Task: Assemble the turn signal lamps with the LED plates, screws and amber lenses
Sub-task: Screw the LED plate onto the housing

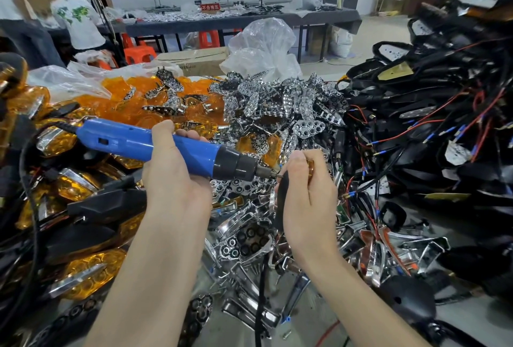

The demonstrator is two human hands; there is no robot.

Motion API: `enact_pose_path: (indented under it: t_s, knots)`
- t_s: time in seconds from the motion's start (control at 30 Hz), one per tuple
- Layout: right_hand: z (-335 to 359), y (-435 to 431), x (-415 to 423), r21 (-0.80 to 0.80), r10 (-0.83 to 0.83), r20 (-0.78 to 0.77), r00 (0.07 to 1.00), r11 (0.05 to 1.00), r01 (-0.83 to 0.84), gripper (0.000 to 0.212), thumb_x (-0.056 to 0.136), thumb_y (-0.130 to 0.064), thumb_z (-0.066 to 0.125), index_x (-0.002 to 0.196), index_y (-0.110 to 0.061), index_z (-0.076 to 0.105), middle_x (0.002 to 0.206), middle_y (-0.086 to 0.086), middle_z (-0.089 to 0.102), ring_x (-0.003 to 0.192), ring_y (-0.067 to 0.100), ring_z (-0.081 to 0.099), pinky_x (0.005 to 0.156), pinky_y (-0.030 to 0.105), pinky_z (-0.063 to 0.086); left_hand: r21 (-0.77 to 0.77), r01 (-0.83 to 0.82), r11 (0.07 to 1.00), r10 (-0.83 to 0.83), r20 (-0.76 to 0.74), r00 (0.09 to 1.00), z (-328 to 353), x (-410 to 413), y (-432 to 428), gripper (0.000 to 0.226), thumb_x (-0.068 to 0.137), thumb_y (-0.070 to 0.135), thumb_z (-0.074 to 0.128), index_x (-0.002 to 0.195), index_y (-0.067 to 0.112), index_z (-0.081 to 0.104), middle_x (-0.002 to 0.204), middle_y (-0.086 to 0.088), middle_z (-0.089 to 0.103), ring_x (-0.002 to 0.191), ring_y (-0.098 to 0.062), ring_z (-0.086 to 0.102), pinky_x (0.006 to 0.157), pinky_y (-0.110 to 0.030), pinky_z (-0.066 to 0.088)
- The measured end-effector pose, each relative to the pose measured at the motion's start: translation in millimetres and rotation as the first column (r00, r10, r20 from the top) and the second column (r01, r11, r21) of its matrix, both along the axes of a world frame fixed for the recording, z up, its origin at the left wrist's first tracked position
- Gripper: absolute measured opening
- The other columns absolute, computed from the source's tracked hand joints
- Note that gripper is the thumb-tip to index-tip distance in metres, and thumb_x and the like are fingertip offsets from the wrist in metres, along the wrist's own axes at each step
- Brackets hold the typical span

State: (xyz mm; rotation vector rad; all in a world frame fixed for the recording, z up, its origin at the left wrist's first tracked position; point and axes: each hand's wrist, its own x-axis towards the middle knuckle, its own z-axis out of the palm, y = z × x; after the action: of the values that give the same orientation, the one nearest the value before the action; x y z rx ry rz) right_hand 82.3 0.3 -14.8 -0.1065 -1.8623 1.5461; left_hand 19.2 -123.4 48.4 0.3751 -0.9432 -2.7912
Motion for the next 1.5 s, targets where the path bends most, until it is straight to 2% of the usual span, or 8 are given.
enact_pose_path:
  t_s: [0.27, 0.87, 1.1, 1.2, 1.33, 1.4, 1.47, 1.5]
  knots:
    - [-1, 0, -1, -0.033, 0.008, -0.004, 1.0, 0.999, -0.009, 0.031, 0.1, -0.058, 0.037, 0.083, -0.034, 0.049, 0.068, 0.016, 0.046, 0.054, 0.041, 0.042, 0.041, 0.052, 0.031, -0.016, -0.008, 1.0, 0.008, -0.003, 1.0, -1, -2, 0, 0.019, 0.094, 0.018, 0.066, 0.103, 0.015, 0.05, 0.072, 0.003, 0.058, 0.057, -0.008, 0.062, 0.064, -0.028, 0.058]
    - [0, 1, 0, -0.09, 0.027, 0.008, 1.0, 0.996, -0.026, 0.031, 0.098, -0.055, 0.04, 0.081, -0.032, 0.051, 0.067, 0.018, 0.045, 0.055, 0.044, 0.043, 0.039, 0.053, 0.033, 0.001, -0.017, 1.0, 0.017, 0.009, 1.0, -1, 0, 2, 0.021, 0.093, 0.016, 0.068, 0.104, 0.015, 0.051, 0.072, 0.003, 0.059, 0.059, -0.01, 0.062, 0.068, -0.031, 0.059]
    - [2, 1, 3, -0.014, 0.048, -0.032, 0.998, 0.999, -0.048, 0.026, 0.101, -0.054, 0.039, 0.085, -0.036, 0.05, 0.068, 0.009, 0.05, 0.055, 0.037, 0.045, 0.041, 0.05, 0.035, 0.007, 0.005, 1.0, -0.005, 0.072, 0.997, 1, -3, -4, 0.019, 0.092, 0.016, 0.069, 0.102, 0.015, 0.052, 0.071, 0.002, 0.06, 0.057, -0.011, 0.064, 0.065, -0.032, 0.06]
    - [2, -2, 5, -0.006, 0.063, -0.047, 0.997, 0.998, -0.063, 0.025, 0.101, -0.053, 0.04, 0.087, -0.036, 0.052, 0.072, 0.008, 0.053, 0.056, 0.034, 0.048, 0.042, 0.05, 0.036, -0.001, 0.027, 1.0, -0.027, 0.101, 0.994, 4, -6, -11, 0.02, 0.093, 0.016, 0.069, 0.103, 0.015, 0.051, 0.075, 0.001, 0.059, 0.054, -0.011, 0.063, 0.076, -0.036, 0.062]
    - [9, 6, 6, -0.152, 0.052, -0.039, 0.998, 0.987, -0.057, 0.022, 0.098, -0.049, 0.045, 0.081, -0.041, 0.055, 0.068, 0.0, 0.056, 0.055, 0.021, 0.05, 0.046, 0.045, 0.044, -0.027, 0.016, 1.0, -0.013, 0.122, 0.992, 9, -13, -33, 0.025, 0.091, 0.019, 0.071, 0.104, 0.015, 0.049, 0.078, 0.0, 0.061, 0.054, -0.012, 0.066, 0.078, -0.043, 0.062]
    - [12, 16, 1, -0.323, 0.111, -0.025, 0.994, 0.94, -0.113, 0.023, 0.1, -0.044, 0.049, 0.083, -0.031, 0.058, 0.069, -0.005, 0.059, 0.059, 0.014, 0.056, 0.051, 0.034, 0.05, -0.045, 0.047, 0.998, -0.041, 0.132, 0.99, 9, -16, -42, 0.027, 0.09, 0.02, 0.071, 0.104, 0.015, 0.048, 0.076, 0.0, 0.062, 0.055, -0.012, 0.067, 0.074, -0.045, 0.062]
    - [15, 23, -2, -0.458, 0.175, -0.007, 0.984, 0.874, -0.159, 0.029, 0.103, -0.038, 0.049, 0.086, -0.018, 0.06, 0.072, 0.002, 0.062, 0.061, 0.016, 0.061, 0.055, 0.033, 0.055, -0.065, 0.125, 0.99, -0.114, 0.154, 0.981, 7, -19, -44, 0.026, 0.09, 0.019, 0.072, 0.102, 0.015, 0.049, 0.069, -0.001, 0.062, 0.055, -0.013, 0.066, 0.069, -0.041, 0.062]
    - [16, 24, -3, -0.504, 0.202, -0.008, 0.979, 0.845, -0.179, 0.032, 0.104, -0.038, 0.048, 0.083, -0.018, 0.062, 0.071, 0.003, 0.063, 0.06, 0.017, 0.061, 0.054, 0.033, 0.056, -0.097, 0.176, 0.98, -0.158, 0.171, 0.973, 6, -20, -42, 0.023, 0.091, 0.02, 0.071, 0.1, 0.015, 0.05, 0.065, -0.002, 0.061, 0.055, -0.014, 0.065, 0.066, -0.039, 0.062]
